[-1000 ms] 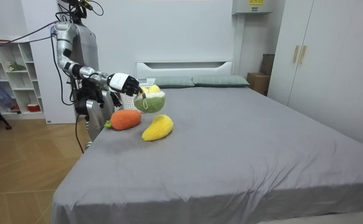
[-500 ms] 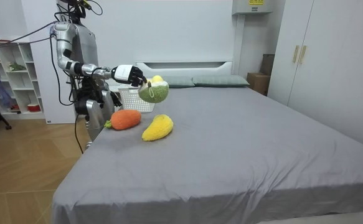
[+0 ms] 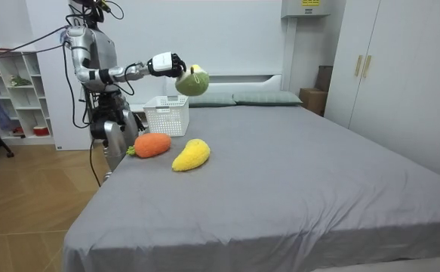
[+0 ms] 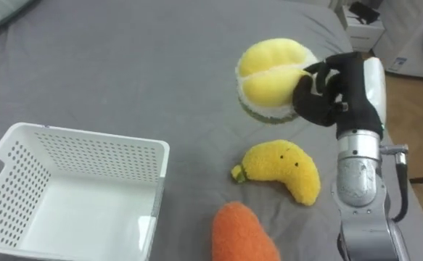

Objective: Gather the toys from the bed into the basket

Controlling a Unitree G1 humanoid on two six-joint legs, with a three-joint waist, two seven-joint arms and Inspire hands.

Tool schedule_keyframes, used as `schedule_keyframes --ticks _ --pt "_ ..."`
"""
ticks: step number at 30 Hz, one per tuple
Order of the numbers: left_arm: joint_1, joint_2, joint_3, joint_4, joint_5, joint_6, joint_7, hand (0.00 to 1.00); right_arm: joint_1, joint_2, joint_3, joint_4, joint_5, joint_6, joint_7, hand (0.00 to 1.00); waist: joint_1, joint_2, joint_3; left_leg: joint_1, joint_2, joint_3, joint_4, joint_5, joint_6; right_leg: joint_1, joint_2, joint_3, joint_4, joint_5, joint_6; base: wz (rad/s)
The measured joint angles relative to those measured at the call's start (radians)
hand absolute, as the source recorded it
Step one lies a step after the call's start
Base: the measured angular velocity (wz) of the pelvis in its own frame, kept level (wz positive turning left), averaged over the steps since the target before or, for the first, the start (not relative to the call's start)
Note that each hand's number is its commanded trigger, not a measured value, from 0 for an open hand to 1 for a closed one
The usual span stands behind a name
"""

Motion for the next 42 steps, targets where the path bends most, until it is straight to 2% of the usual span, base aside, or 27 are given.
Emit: schedule_keyframes --ticks 5,9,12,17,20,23,26,31,35,38,42 --pt "-0.001 0.0 -0.035 0.012 0.0 0.002 0.0 0.0 -0.029 0.0 0.087 -0.048 -0.013 0.009 0.045 1.0 0.042 -0.01 -0.0056 -0.003 -0.001 -0.01 0.002 0.002 0.002 0.002 -0.003 -0.029 0.0 0.0 0.0 0.09" --pt "-0.007 -0.004 -0.038 0.015 0.002 0.003 -0.002 0.0 -0.029 0.001 0.147 -0.087 -0.013 0.011 0.098 1.0 0.071 -0.009 -0.0052 -0.016 -0.005 -0.03 0.005 0.003 0.004 0.001 -0.007 -0.049 0.0 0.0 0.0 0.14" --pt "-0.022 -0.007 -0.044 0.013 0.009 0.018 -0.006 0.0 -0.034 0.012 0.191 -0.129 -0.039 0.031 0.126 1.0 0.097 -0.004 -0.0039 -0.024 -0.005 -0.036 0.013 0.003 0.004 -0.001 -0.007 -0.052 -0.001 0.0 0.0 0.06" --pt "-0.032 -0.005 -0.091 0.013 0.008 0.043 -0.011 0.0 -0.09 0.018 0.287 -0.129 -0.044 0.058 0.156 1.0 0.129 0.007 -0.0043 -0.028 -0.006 -0.05 0.019 0.004 0.002 0.001 -0.008 -0.06 0.001 0.0 0.0 0.07" --pt "-0.044 -0.004 -0.115 0.01 0.009 0.058 -0.01 0.0 -0.117 0.025 0.344 -0.128 -0.044 0.078 0.174 1.0 0.132 0.005 -0.0053 -0.034 -0.01 -0.066 0.018 0.01 0.002 0.0 -0.01 -0.079 0.0 0.0 0.0 0.14" --pt "-0.055 -0.007 -0.118 -0.012 0.01 0.067 -0.01 0.0 -0.129 0.047 0.409 -0.128 -0.045 0.101 0.201 1.0 0.152 0.0 -0.0083 -0.038 -0.01 -0.071 0.017 0.012 0.0 0.001 -0.01 -0.079 -0.007 0.0 0.0 0.06" --pt "-0.066 -0.007 -0.118 -0.022 0.01 0.071 -0.009 0.0 -0.136 0.057 0.469 -0.128 -0.045 0.127 0.234 1.0 0.163 -0.006 -0.0112 -0.044 -0.015 -0.086 0.017 0.015 0.001 0.002 -0.013 -0.102 -0.011 0.001 0.0 0.13" --pt "-0.072 -0.004 -0.119 -0.022 0.009 0.071 0.0 0.0 -0.137 0.065 0.516 -0.128 -0.043 0.154 0.292 1.0 0.191 -0.013 -0.0068 -0.045 -0.017 -0.087 0.014 0.017 0.003 0.002 -0.015 -0.103 -0.012 0.001 0.0 0.02" --pt "-0.09 -0.004 -0.145 -0.025 0.008 0.068 0.003 0.0 -0.135 0.094 0.564 -0.122 -0.055 0.154 0.353 1.0 0.192 -0.022 -0.0013 -0.056 -0.019 -0.097 0.016 0.017 0.003 -0.004 -0.016 -0.107 -0.013 0.001 0.0 0.07" --pt "-0.111 -0.004 -0.182 -0.023 0.009 0.068 0.003 0.0 -0.132 0.1 0.605 -0.086 -0.075 0.154 0.377 1.0 0.204 -0.02 0.0001 -0.056 -0.019 -0.098 0.017 0.017 0.003 -0.004 -0.016 -0.107 -0.013 0.001 0.0 0.01" --pt "-0.134 0.0 -0.196 -0.022 0.009 0.068 0.002 0.0 -0.127 0.101 0.644 -0.046 -0.097 0.162 0.41 1.0 0.213 -0.023 0.0055 -0.058 -0.019 -0.1 0.017 0.017 0.003 -0.005 -0.016 -0.107 -0.013 0.001 0.0 0.0"
